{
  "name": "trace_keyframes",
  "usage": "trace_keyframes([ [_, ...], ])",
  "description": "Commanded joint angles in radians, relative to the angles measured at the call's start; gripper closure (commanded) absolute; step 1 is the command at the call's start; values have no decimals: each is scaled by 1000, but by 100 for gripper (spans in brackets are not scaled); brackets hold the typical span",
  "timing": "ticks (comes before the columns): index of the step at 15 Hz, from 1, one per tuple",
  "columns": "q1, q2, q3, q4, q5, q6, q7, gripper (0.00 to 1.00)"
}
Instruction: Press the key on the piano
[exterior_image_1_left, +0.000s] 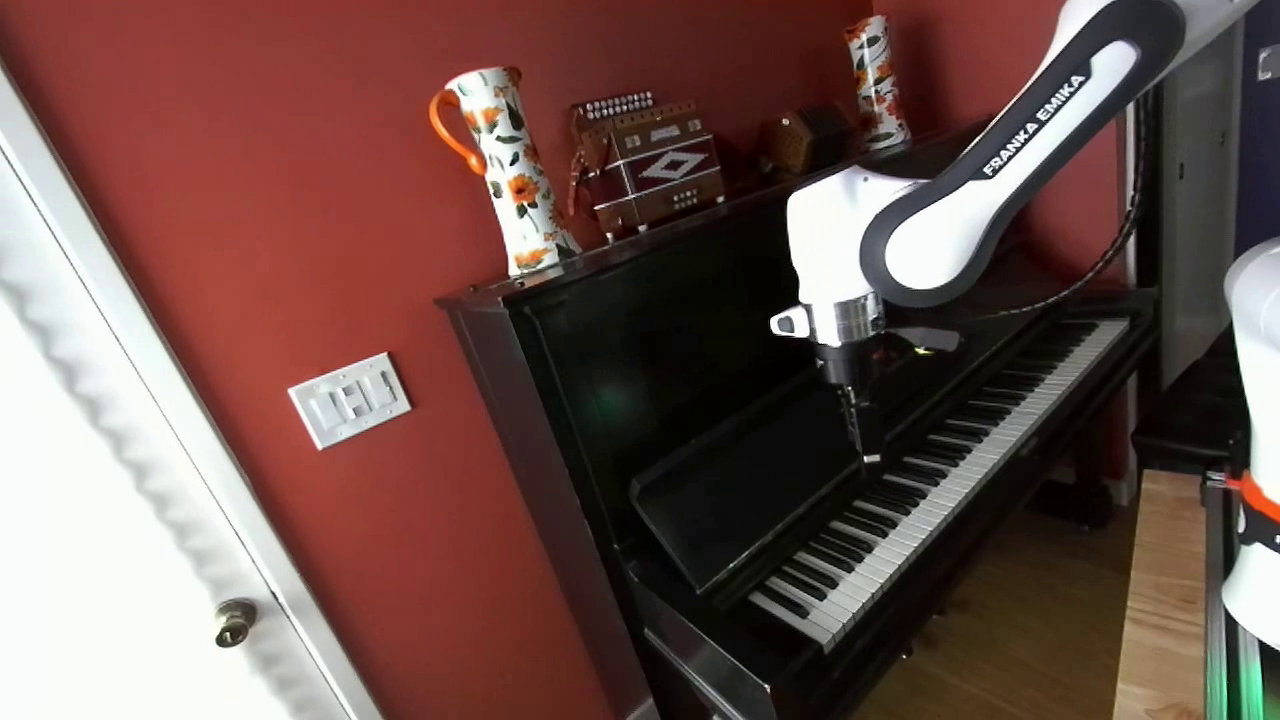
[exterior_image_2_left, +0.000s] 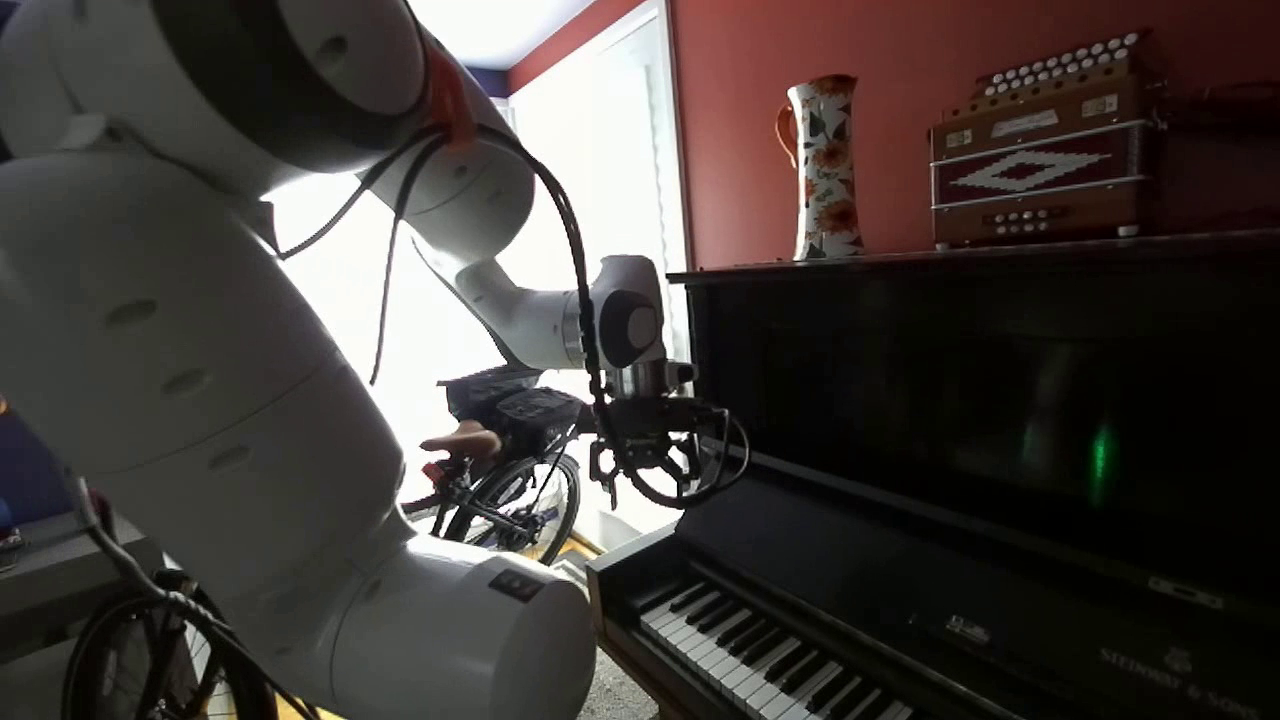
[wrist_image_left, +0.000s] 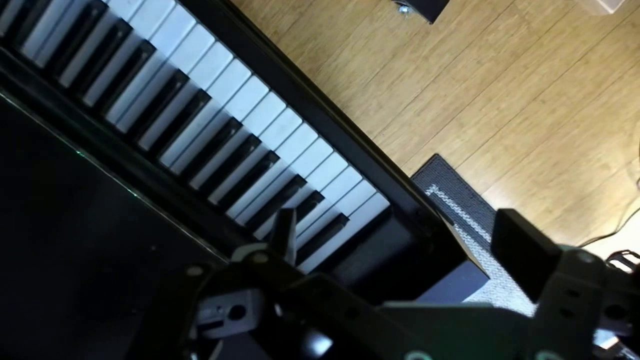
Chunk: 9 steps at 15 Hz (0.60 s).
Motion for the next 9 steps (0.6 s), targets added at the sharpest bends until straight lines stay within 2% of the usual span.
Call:
trace_keyframes([
  [1,-4,39,27,20,12,12,4,0],
  [3,-2,93,40,50,15,21,12,0],
  [6,-5,111,40,65,15,21,12,0],
  [9,20,175,68,65,70,117,50,0],
])
